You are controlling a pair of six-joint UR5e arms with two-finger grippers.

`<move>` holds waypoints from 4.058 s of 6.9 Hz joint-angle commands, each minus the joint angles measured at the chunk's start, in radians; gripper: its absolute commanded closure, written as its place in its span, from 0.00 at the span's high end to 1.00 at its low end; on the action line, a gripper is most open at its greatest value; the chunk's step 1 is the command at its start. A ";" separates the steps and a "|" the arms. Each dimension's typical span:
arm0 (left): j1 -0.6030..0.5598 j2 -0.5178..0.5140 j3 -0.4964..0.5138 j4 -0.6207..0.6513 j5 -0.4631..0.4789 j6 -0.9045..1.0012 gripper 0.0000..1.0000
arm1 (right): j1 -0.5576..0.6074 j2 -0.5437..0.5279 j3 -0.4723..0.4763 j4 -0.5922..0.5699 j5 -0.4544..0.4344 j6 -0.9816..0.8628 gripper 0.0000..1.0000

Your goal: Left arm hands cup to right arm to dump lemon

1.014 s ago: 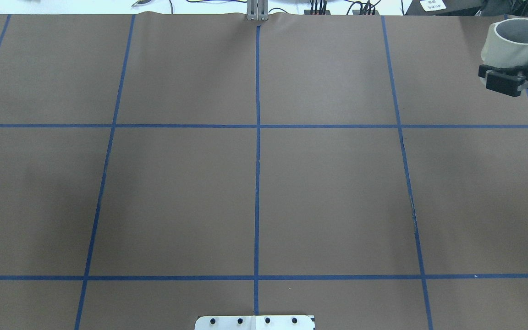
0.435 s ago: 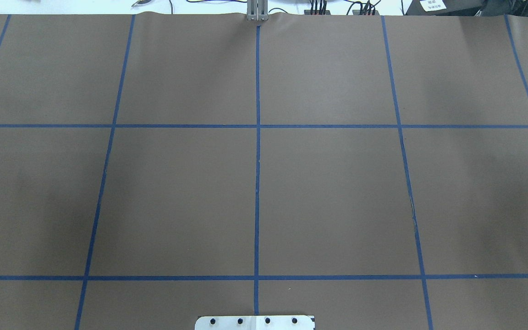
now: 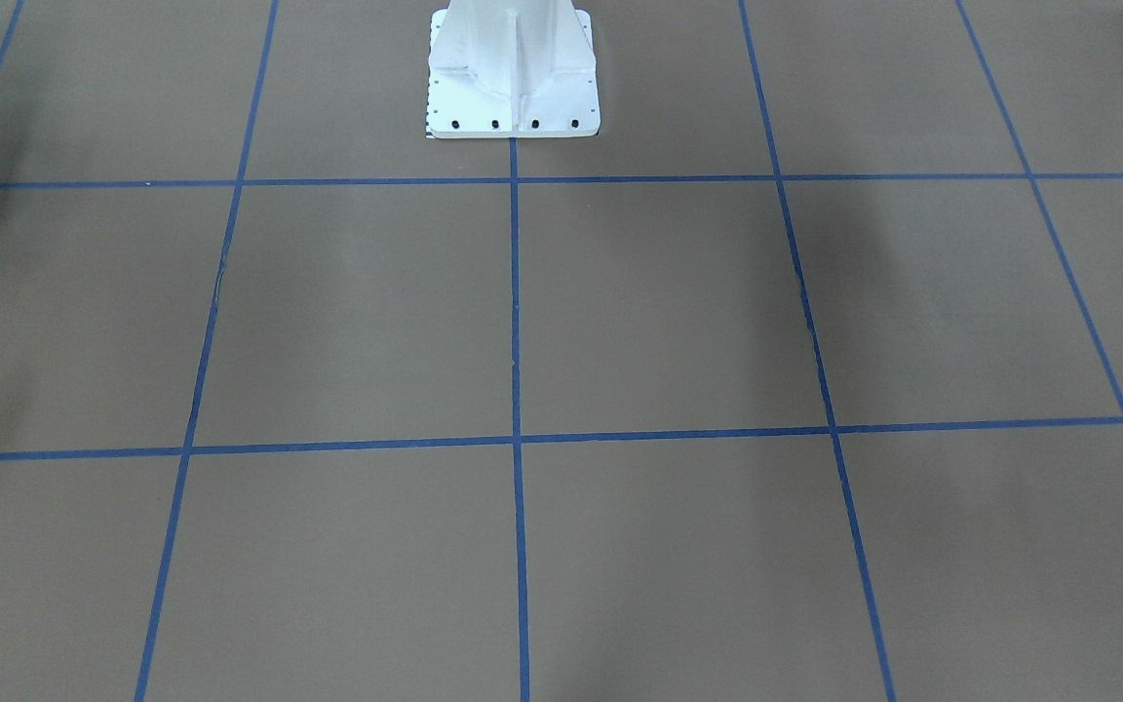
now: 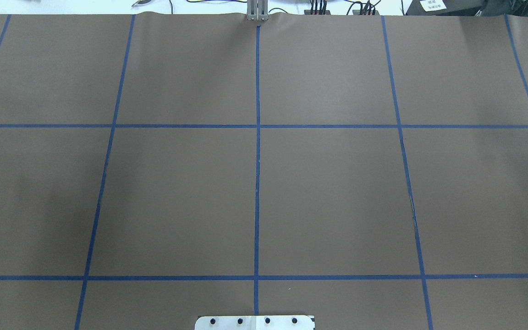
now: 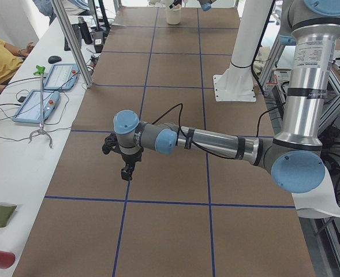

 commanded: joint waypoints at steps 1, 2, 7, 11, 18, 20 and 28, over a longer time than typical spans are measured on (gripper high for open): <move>0.001 0.000 -0.007 -0.002 -0.002 0.001 1.00 | 0.007 -0.002 -0.149 0.192 0.011 0.181 0.11; -0.001 0.000 -0.019 0.000 -0.002 0.000 1.00 | 0.007 0.000 -0.216 0.290 0.011 0.276 0.10; -0.001 0.001 -0.021 -0.002 0.000 0.001 1.00 | 0.063 0.027 -0.280 0.470 0.000 0.813 0.10; -0.001 0.001 -0.022 -0.002 -0.014 0.001 1.00 | 0.087 0.122 -0.387 0.587 -0.072 1.237 0.10; -0.001 0.001 -0.028 -0.003 -0.031 0.001 1.00 | 0.087 0.162 -0.500 0.786 -0.297 1.786 0.09; -0.001 0.001 -0.028 -0.003 -0.031 0.002 1.00 | 0.087 0.162 -0.514 0.803 -0.337 1.919 0.09; -0.001 0.001 -0.028 -0.003 -0.031 0.003 1.00 | 0.087 0.146 -0.493 0.866 -0.282 1.858 0.09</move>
